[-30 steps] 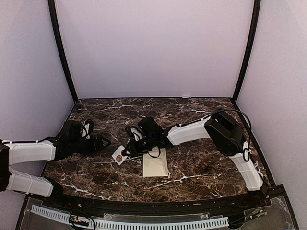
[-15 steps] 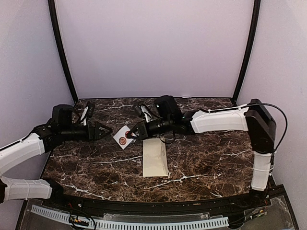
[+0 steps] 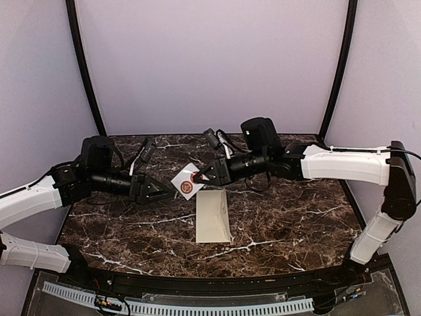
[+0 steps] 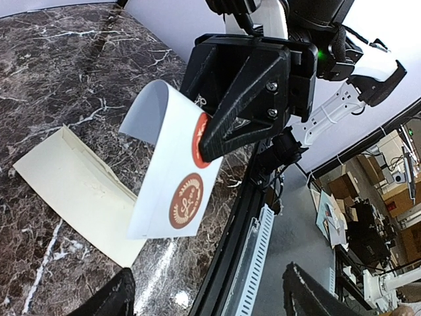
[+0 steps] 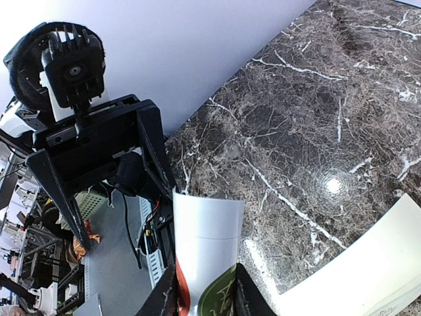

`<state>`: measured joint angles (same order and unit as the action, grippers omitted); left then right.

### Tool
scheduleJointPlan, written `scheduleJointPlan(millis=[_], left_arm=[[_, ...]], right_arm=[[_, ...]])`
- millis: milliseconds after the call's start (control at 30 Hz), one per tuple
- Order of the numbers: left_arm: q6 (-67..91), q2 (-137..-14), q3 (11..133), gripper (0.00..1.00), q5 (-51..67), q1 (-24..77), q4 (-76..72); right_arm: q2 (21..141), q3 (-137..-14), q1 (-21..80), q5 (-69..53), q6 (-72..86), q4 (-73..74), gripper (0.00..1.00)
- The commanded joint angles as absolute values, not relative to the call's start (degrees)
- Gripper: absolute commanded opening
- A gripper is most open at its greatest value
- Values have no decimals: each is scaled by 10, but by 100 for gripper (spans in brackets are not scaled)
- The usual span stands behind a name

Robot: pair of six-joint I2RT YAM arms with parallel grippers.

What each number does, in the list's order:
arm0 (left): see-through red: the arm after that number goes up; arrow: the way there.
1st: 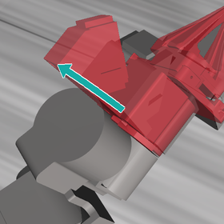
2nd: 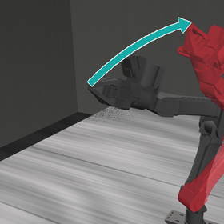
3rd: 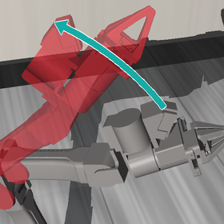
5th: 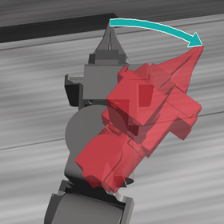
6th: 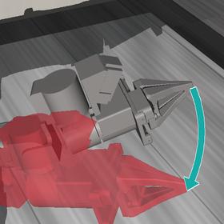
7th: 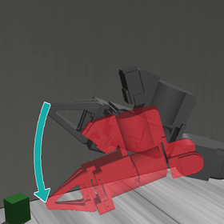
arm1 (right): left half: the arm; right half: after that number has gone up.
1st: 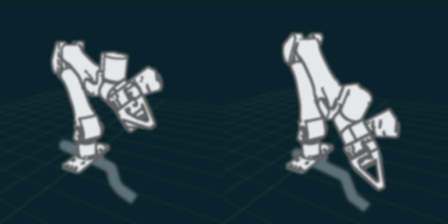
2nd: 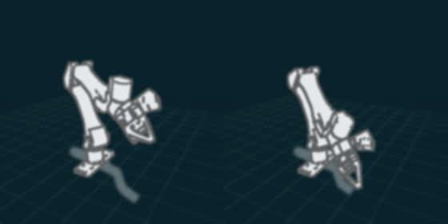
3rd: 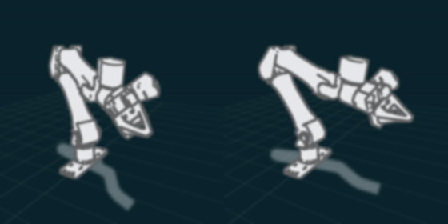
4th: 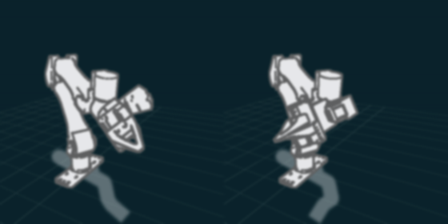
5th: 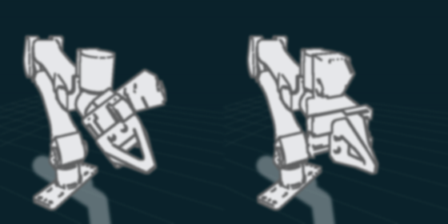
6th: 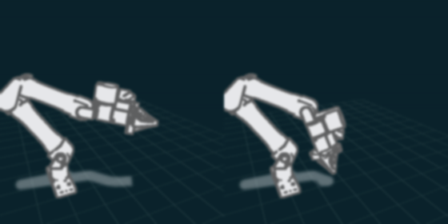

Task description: Place the letter into the envelope and seal it

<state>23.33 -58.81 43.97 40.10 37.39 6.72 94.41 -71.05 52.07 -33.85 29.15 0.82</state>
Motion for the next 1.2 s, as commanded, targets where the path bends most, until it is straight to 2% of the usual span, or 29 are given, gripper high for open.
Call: scheduleJointPlan(millis=[0,267,367,733,833,900,933,1000,1067,1167], left_arm=[[240,-598,460,75,415,390,34],[249,-629,472,69,408,416,5],[261,-631,470,59,412,417,-19],[289,-646,457,33,436,417,-75],[291,-645,456,22,440,417,-81],[292,-644,452,11,445,418,-86],[293,-644,451,3,446,418,-90],[293,-642,447,0,448,417,-96],[294,-639,443,0,448,418,-101],[298,-635,441,0,443,417,-108]], right_arm=[[919,-703,517,-356,286,8,26],[919,-709,518,-380,286,3,26],[919,-707,518,-384,286,3,26],[915,-707,519,-395,284,2,27],[917,-707,519,-400,284,3,27],[917,-707,519,-399,284,3,27],[916,-707,519,-396,284,3,28],[912,-706,519,-385,284,3,30],[905,-706,518,-371,284,5,36],[888,-701,511,-331,285,18,50]])
